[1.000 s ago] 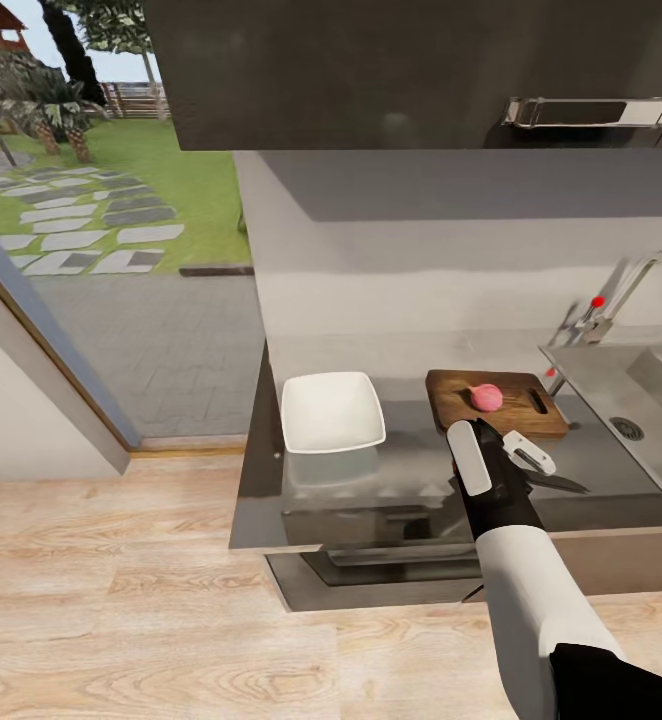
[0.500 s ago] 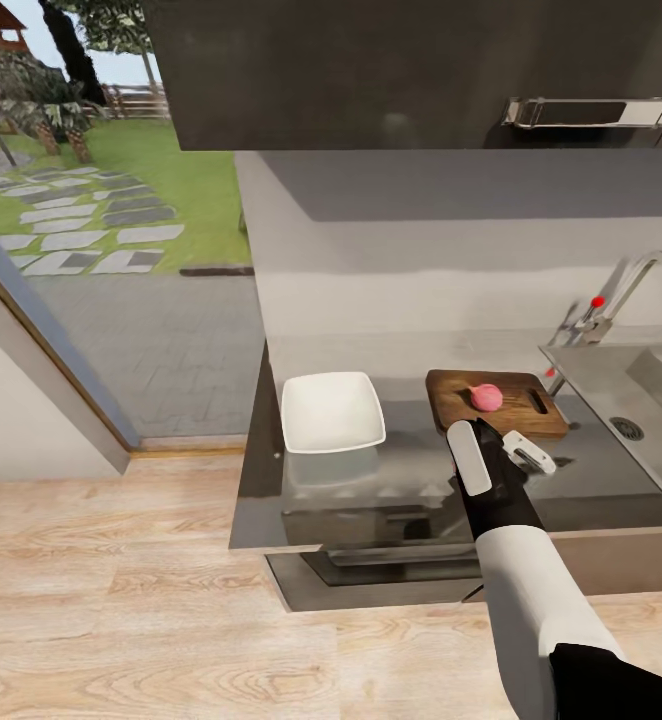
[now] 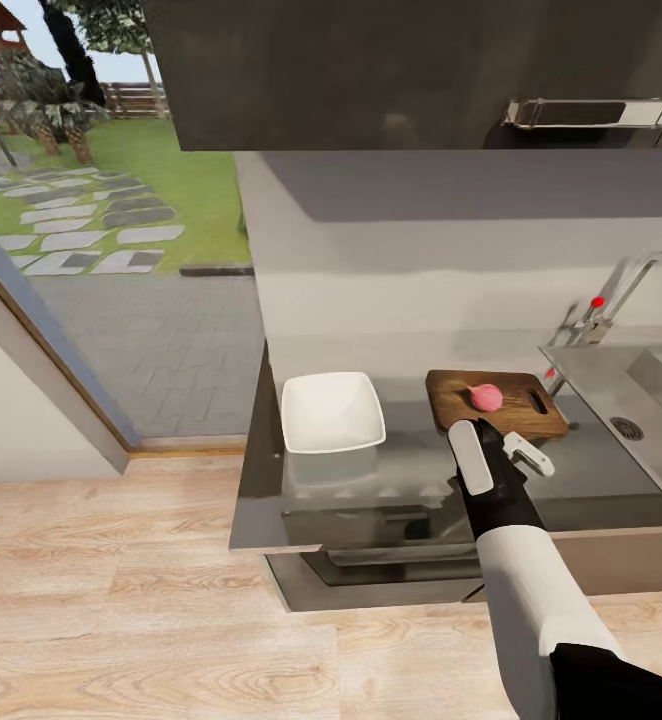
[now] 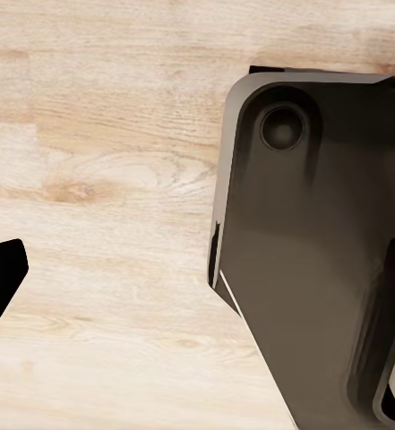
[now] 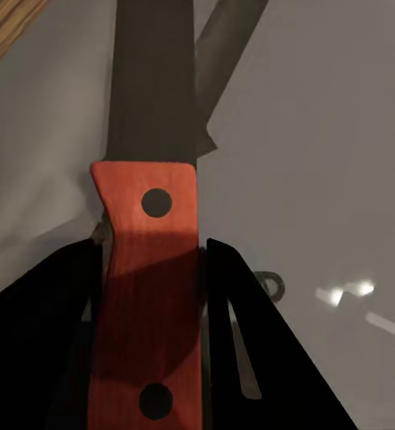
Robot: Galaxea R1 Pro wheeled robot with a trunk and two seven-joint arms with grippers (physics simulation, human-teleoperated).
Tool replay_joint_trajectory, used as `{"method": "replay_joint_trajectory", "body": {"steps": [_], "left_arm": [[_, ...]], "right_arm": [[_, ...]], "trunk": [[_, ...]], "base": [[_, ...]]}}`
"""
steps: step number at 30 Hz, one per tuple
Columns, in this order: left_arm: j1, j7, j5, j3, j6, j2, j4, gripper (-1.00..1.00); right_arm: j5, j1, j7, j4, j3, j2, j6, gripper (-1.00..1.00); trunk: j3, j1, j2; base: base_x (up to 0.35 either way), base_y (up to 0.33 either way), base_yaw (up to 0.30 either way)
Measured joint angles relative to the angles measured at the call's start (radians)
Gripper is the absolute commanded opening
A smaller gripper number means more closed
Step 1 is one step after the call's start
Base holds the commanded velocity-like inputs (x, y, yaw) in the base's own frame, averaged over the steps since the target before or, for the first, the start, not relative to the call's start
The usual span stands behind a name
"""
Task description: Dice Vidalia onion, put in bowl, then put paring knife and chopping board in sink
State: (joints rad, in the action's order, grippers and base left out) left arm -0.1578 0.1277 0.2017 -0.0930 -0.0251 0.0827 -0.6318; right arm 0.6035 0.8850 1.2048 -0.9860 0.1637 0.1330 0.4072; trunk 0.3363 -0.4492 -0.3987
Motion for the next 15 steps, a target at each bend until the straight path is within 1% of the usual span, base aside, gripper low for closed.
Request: {"method": "replay_joint_trajectory", "body": {"steps": [6, 15], "left_arm": [[0.0, 0.0, 0.0, 0.0, 0.0, 0.0, 0.0, 1.0], [0.0, 0.0, 0.0, 0.0, 0.0, 0.0, 0.0, 1.0]], "right_arm": [[0.002, 0.0, 0.002, 0.001, 0.001, 0.0, 0.0, -1.0], [0.006, -0.001, 0.003, 0.001, 0.002, 0.0, 0.003, -1.0]], "trunk": [[-0.002, 0.0, 0.0], [-0.015, 0.0, 0.0]], "base": [[0.0, 0.0, -0.004], [0.0, 0.0, -0.058]]}}
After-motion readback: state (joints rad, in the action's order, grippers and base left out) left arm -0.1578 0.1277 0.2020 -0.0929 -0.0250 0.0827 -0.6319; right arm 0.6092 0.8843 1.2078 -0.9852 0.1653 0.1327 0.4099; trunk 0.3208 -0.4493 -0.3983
